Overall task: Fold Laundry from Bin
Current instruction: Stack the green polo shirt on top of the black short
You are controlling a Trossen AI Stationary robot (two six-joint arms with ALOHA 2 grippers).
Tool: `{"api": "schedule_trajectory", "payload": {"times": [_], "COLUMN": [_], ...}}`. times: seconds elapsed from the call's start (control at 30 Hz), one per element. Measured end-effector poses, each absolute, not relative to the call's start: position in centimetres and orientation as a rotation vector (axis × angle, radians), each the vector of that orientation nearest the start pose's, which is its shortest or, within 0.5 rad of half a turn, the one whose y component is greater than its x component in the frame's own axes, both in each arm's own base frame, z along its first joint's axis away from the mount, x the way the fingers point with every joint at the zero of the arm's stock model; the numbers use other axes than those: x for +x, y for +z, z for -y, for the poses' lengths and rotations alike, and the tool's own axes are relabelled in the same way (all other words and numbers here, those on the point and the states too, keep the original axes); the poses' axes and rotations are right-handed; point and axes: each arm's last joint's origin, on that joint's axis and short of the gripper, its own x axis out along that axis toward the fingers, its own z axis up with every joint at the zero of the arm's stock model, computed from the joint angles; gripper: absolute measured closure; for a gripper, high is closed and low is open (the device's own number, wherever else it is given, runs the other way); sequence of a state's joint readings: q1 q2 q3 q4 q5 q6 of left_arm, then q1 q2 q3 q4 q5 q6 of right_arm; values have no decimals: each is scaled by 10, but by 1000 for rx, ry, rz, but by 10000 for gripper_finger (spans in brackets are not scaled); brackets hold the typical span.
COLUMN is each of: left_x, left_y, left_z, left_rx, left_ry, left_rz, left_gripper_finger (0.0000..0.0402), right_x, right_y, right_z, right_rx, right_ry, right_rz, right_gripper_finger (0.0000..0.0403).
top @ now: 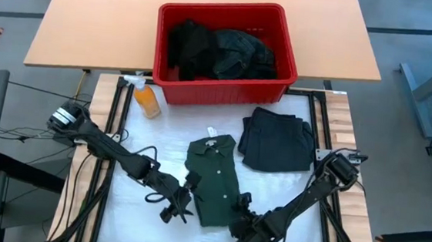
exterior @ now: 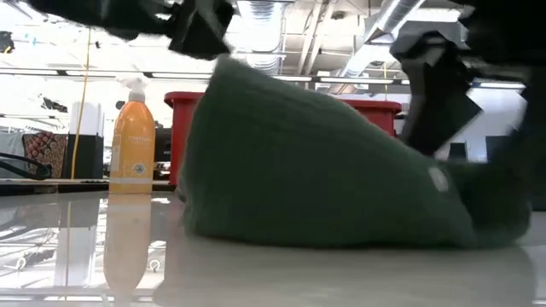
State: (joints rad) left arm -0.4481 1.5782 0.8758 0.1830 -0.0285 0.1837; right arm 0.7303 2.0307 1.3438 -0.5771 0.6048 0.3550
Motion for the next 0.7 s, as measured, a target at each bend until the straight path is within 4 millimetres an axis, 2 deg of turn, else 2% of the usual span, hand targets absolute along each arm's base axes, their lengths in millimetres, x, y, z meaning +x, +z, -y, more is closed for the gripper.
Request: {"api": "schedule_trajectory", "payload": {"times": [0.13, 0.33, 0.53, 0.7], "left_x": [308, 313, 305, 304], "left_y": [192, 183, 173, 180], "left_z": [150, 152, 153, 158], "left_rx": [257, 262, 264, 286], "left_ry": [-493, -416, -367, -331], "left_rz": [-460, -469, -590, -713], "left_gripper_finger": [154, 154, 154, 154], "right_x": [309, 336, 356, 377], "right_y": [132, 126, 126, 129], "right_z": [-249, -238, -208, -183], "right_rx": [-457, -355, -280, -217], "right_ry": [-96, -116, -189, -175], "right_rz": [-965, -889, -905, -888], "right_gripper_finger": [121, 121, 121, 121]}}
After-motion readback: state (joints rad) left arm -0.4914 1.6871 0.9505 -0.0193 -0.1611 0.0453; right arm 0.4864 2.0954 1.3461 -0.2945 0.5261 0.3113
